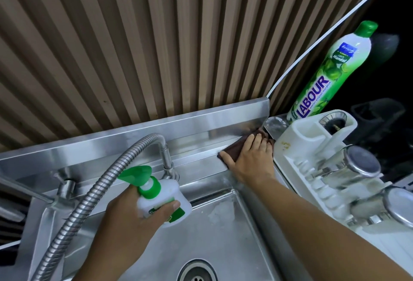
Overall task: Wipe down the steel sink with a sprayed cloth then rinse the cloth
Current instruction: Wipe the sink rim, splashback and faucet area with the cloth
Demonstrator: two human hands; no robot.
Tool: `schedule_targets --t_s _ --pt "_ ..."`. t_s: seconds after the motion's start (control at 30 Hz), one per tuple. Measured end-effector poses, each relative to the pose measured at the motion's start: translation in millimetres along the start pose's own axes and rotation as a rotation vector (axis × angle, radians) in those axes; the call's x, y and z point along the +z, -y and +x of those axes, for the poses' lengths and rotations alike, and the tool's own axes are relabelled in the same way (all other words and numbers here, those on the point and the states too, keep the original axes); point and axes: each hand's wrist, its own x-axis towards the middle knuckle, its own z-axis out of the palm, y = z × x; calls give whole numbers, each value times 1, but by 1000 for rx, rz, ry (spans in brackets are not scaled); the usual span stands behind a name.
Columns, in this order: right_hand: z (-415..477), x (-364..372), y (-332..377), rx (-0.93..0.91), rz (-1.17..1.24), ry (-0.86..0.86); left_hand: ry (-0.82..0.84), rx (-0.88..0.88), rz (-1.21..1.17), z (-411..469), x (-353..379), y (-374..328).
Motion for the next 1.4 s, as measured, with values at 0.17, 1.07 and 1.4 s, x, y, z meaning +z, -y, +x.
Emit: schedule_targets --t_s 0.17,1.07,1.4 --pt "-9 -3 -12 -62 -150 30 1 16 18 0 -1 -1" --pt "-12 15 -41 -375 104 -1 16 12 39 -2 6 -4" --pt "-35 31 -27 -267 -132 -70 12 7 47 0 11 -5"
